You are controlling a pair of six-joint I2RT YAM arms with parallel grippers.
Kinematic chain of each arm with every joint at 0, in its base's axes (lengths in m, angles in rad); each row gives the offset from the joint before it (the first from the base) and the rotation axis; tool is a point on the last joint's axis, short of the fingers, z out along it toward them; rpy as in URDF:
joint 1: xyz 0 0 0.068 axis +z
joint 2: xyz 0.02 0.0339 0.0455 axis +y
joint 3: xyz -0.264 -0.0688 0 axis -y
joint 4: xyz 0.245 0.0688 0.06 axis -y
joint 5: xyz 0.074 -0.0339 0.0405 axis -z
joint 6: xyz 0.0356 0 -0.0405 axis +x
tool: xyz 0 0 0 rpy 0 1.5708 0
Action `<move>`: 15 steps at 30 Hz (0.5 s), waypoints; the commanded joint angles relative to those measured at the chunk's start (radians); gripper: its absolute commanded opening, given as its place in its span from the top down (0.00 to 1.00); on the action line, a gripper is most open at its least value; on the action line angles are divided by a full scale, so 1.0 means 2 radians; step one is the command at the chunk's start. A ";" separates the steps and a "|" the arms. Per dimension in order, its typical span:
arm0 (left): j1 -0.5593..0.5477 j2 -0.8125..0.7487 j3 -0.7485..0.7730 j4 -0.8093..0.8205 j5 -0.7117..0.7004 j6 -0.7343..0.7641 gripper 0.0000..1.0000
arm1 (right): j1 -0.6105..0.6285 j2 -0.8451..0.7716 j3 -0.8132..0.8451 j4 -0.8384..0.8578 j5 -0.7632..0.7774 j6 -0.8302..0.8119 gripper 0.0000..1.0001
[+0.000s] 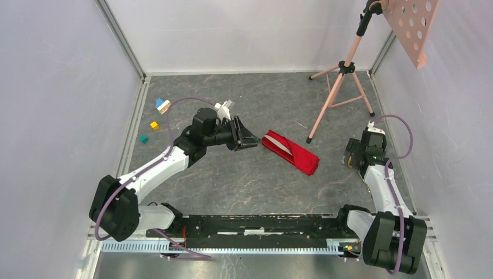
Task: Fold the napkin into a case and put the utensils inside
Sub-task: Pick up the spoon from the corner of the board.
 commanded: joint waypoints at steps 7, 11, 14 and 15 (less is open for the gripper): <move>-0.004 -0.052 -0.021 -0.016 0.032 0.016 0.52 | -0.045 0.056 -0.005 0.074 -0.007 -0.098 0.16; -0.004 -0.079 -0.020 -0.025 0.038 0.020 0.51 | -0.063 0.082 -0.009 0.088 -0.043 -0.101 0.15; -0.004 -0.098 -0.026 -0.050 0.039 0.026 0.50 | -0.071 0.104 -0.007 0.086 -0.084 -0.100 0.19; -0.004 -0.104 -0.029 -0.051 0.038 0.026 0.50 | -0.070 0.111 -0.007 0.084 -0.094 -0.093 0.22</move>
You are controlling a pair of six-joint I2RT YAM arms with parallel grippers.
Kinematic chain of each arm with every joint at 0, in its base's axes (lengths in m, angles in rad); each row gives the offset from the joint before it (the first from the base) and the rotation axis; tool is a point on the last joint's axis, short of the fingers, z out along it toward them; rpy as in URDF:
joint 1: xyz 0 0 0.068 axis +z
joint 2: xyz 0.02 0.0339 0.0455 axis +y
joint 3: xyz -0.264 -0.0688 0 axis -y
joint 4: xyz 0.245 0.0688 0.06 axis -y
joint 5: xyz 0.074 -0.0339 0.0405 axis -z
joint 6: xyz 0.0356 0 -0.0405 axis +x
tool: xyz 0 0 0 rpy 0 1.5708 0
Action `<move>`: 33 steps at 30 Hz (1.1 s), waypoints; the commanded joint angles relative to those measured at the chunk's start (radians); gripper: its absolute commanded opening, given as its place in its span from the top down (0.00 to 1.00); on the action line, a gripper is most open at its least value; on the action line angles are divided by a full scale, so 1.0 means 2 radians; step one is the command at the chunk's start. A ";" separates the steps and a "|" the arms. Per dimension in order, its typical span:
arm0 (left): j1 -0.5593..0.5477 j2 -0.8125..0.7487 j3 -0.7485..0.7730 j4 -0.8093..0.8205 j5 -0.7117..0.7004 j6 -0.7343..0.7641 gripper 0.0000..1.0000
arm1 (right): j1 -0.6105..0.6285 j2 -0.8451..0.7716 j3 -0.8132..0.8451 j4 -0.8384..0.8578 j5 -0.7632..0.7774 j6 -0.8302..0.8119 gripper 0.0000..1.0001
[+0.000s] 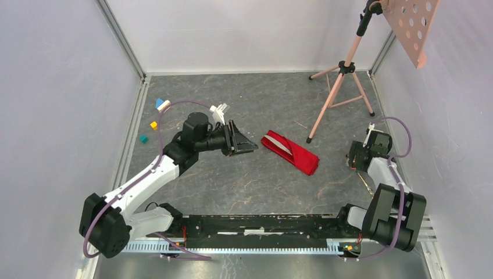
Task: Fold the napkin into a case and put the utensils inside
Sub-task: Pick up the spoon from the corner of the board.
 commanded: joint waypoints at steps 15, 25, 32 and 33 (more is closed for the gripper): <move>-0.001 -0.048 -0.043 0.045 0.009 -0.005 0.47 | 0.041 0.078 -0.041 0.051 -0.202 0.161 0.70; -0.001 -0.012 -0.042 0.072 0.016 -0.005 0.47 | 0.089 0.019 -0.008 0.009 -0.128 0.168 0.44; 0.000 0.005 -0.047 0.086 0.023 -0.005 0.47 | 0.127 0.031 0.031 -0.060 -0.095 -0.007 0.37; 0.000 0.008 -0.046 0.087 0.025 -0.005 0.47 | 0.129 0.022 0.027 -0.046 -0.127 -0.027 0.38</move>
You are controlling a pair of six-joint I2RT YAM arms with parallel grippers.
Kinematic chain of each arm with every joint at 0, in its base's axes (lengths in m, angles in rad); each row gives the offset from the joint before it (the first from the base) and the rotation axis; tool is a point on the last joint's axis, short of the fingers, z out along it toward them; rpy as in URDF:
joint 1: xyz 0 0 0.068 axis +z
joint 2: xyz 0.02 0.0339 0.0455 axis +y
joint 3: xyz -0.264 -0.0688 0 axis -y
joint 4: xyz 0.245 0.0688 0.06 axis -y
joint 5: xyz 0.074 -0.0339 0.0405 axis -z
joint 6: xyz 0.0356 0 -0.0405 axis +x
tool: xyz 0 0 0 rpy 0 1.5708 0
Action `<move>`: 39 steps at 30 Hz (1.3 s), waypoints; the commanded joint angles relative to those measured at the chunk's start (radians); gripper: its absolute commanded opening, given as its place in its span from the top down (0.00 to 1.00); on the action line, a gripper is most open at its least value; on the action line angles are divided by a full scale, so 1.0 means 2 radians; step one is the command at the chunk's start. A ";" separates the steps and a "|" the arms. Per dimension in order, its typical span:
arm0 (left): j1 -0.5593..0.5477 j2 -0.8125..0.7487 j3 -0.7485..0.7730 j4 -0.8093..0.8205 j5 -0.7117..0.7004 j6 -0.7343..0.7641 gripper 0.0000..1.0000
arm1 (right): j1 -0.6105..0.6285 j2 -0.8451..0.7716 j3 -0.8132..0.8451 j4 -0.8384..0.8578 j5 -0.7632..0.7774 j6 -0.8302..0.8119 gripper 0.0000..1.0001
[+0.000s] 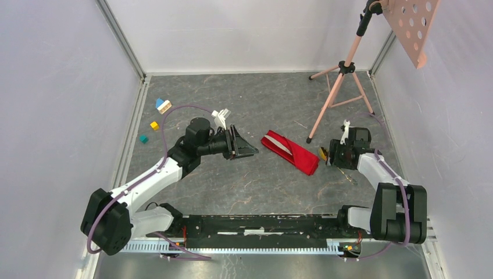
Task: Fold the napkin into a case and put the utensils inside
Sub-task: Pick up the spoon from the corner of the board.
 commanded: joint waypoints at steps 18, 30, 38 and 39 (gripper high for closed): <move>0.000 0.011 0.007 0.029 0.030 -0.012 0.47 | 0.049 0.098 0.074 -0.057 -0.020 -0.204 0.68; 0.000 0.062 0.021 0.018 0.008 -0.010 0.46 | 0.051 -0.005 0.060 -0.035 0.053 -0.211 0.99; -0.001 0.202 0.074 0.083 -0.003 -0.050 0.46 | 0.108 -0.062 0.118 0.026 -0.073 -0.209 1.00; -0.001 0.218 0.086 0.086 -0.008 -0.053 0.48 | 0.118 -0.049 0.126 0.039 -0.102 -0.201 1.00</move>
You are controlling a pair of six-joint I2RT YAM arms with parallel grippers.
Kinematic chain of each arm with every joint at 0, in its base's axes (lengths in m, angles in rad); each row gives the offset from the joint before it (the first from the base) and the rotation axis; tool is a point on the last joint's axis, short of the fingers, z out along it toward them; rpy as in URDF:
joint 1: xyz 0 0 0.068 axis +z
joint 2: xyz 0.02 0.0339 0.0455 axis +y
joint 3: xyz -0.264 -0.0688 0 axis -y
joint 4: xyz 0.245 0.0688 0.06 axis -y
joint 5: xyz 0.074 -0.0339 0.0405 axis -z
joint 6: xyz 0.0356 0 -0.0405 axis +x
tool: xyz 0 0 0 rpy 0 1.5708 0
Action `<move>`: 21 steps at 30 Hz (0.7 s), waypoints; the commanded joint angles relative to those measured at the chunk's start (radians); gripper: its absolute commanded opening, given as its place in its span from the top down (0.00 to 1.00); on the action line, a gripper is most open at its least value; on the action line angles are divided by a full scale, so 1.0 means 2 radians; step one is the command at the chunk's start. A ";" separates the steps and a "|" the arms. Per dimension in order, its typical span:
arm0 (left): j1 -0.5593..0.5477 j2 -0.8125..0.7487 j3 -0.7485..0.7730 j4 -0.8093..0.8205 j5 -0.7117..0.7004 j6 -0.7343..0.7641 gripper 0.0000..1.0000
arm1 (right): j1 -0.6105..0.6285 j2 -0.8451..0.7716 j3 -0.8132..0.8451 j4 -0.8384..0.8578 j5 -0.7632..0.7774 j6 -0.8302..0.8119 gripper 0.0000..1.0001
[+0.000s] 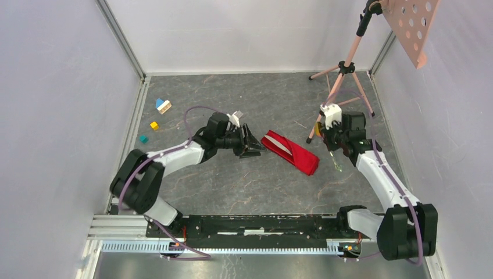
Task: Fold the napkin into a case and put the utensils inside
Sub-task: Pick up the spoon from the corner of the board, then insert the spoon into the folded napkin.
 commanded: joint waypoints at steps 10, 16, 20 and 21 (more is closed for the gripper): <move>0.000 0.203 0.170 0.030 -0.054 -0.031 0.79 | 0.141 0.184 0.147 0.186 -0.159 0.061 1.00; 0.000 0.249 0.177 0.027 -0.065 -0.029 0.86 | 0.164 0.243 0.177 0.202 -0.173 0.060 1.00; 0.002 0.266 0.179 0.029 -0.069 -0.026 0.88 | 0.170 0.259 0.172 0.230 -0.180 0.064 0.99; 0.002 0.269 0.179 0.029 -0.069 -0.025 0.89 | 0.171 0.262 0.170 0.234 -0.183 0.065 1.00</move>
